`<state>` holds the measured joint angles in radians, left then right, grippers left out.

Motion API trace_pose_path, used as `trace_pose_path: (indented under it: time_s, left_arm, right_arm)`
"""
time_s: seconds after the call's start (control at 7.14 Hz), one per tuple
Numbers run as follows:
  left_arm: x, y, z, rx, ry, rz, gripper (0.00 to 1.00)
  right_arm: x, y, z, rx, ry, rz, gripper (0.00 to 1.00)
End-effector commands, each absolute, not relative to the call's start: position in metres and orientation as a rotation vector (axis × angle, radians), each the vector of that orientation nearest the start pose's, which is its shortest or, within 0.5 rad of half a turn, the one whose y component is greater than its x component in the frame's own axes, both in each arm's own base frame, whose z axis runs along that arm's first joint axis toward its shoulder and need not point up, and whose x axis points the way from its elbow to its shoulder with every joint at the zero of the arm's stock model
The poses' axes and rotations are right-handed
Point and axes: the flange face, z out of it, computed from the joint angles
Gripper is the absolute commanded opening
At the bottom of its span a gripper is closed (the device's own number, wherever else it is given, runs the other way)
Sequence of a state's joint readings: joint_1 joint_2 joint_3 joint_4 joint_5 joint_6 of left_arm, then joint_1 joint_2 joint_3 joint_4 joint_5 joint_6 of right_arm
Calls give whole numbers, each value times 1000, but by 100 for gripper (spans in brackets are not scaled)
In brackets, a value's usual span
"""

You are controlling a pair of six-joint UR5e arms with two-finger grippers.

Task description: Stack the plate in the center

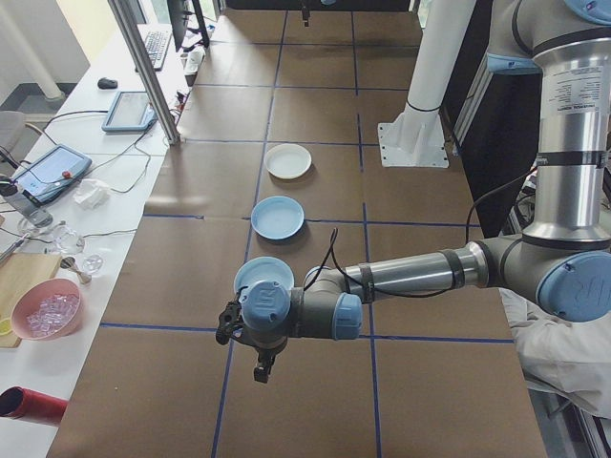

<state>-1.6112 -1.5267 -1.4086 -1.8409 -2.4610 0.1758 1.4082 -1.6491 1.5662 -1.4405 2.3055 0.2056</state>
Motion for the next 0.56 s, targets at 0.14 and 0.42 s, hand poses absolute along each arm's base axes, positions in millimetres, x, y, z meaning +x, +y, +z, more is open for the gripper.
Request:
trace_pose_path:
  time_s: [0.14, 0.42]
  left_arm:
    - [23, -499, 721, 53, 1041, 104, 100]
    - [69, -530, 718, -5, 1048, 98, 100]
  right_arm:
    - [-9, -465, 688, -90, -731, 24, 100]
    - [-9, -465, 688, -90, -731, 24, 100]
